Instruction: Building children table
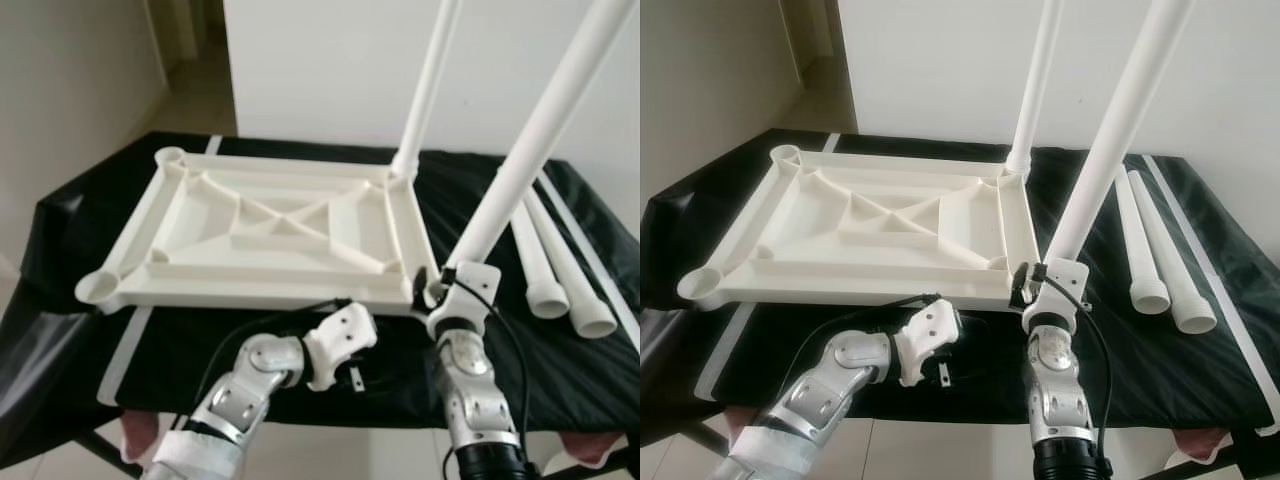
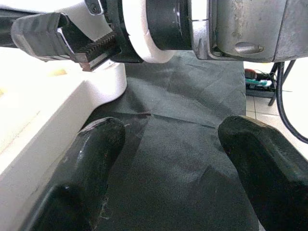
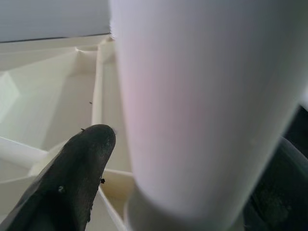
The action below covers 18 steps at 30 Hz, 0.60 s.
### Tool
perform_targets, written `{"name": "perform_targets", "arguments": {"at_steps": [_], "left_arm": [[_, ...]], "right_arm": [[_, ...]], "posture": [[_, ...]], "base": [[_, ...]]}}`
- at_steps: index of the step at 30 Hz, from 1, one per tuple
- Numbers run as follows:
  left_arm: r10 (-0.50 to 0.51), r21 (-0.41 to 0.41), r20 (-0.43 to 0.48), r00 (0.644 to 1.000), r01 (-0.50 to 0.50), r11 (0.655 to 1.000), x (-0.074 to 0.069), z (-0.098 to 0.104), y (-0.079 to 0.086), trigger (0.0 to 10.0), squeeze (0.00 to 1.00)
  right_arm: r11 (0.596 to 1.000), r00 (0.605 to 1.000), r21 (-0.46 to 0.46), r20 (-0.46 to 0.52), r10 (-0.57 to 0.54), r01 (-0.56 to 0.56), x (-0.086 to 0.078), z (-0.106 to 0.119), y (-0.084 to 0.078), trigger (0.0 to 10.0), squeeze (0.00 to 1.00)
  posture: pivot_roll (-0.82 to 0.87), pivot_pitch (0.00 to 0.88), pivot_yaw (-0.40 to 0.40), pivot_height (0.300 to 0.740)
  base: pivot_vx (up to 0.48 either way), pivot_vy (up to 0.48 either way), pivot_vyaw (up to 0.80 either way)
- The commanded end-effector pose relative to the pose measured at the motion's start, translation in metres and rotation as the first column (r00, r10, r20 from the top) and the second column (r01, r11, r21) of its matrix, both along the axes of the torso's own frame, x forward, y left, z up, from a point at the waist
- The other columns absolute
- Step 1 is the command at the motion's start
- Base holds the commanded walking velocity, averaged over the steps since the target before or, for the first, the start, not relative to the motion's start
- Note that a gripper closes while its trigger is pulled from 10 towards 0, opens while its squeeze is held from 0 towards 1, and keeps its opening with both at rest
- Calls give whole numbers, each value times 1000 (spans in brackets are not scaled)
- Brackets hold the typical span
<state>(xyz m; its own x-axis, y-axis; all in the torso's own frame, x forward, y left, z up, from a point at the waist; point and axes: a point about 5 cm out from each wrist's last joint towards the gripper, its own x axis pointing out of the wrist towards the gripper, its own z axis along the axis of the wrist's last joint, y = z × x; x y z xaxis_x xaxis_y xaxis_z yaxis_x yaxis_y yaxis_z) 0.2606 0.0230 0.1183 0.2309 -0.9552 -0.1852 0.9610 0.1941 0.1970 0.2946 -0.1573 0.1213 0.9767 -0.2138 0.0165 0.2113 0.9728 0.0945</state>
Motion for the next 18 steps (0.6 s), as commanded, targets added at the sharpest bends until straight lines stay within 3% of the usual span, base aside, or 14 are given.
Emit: {"name": "perform_targets", "arguments": {"at_steps": [1, 4, 5, 11, 12, 15, 18], "left_arm": [[43, -4, 7, 999, -43, 999, -1, -1, 0, 10000, 0], [46, -5, 5, 999, -46, 999, -1, -1, 0, 10000, 0], [48, -5, 5, 999, -48, 999, -1, -1, 0, 10000, 0], [48, -3, 16, 999, -48, 999, 1, 1, 1, 10000, 0], [51, 6, 12, 999, -52, 999, 1, -1, 2, 10000, 0], [52, 8, 11, 999, -53, 999, 1, -2, 2, 10000, 0], [48, -8, 15, 999, -48, 999, 2, 3, 1, 10000, 0]], "right_arm": [[999, 999, 12, 14, 34, -34, -1, 1, -4, 10000, 1000], [997, 997, 8, 21, 77, -77, -1, 2, -9, 10000, 984], [993, 993, -11, 24, 115, -114, 1, 3, -14, 10000, 0], [971, 971, -48, 38, 236, -234, 6, 9, -23, 10000, 0], [959, 960, -66, 31, 277, -275, 6, 9, -31, 10000, 0], [956, 958, -71, 28, 287, -284, 6, 9, -34, 10000, 0], [901, 907, -122, 24, 421, -416, 9, 15, -40, 10000, 0]], "posture": [[34, 0, -56, 740], [35, 0, -58, 740], [34, 0, -56, 740], [30, 0, -48, 740], [32, 0, -48, 740], [32, 0, -48, 740], [26, 0, -44, 740]], "base": [[0, 0, 0], [0, 0, 0], [0, 0, 0], [0, 0, 0], [0, 0, 0], [0, 0, 0], [0, 0, 0]]}}
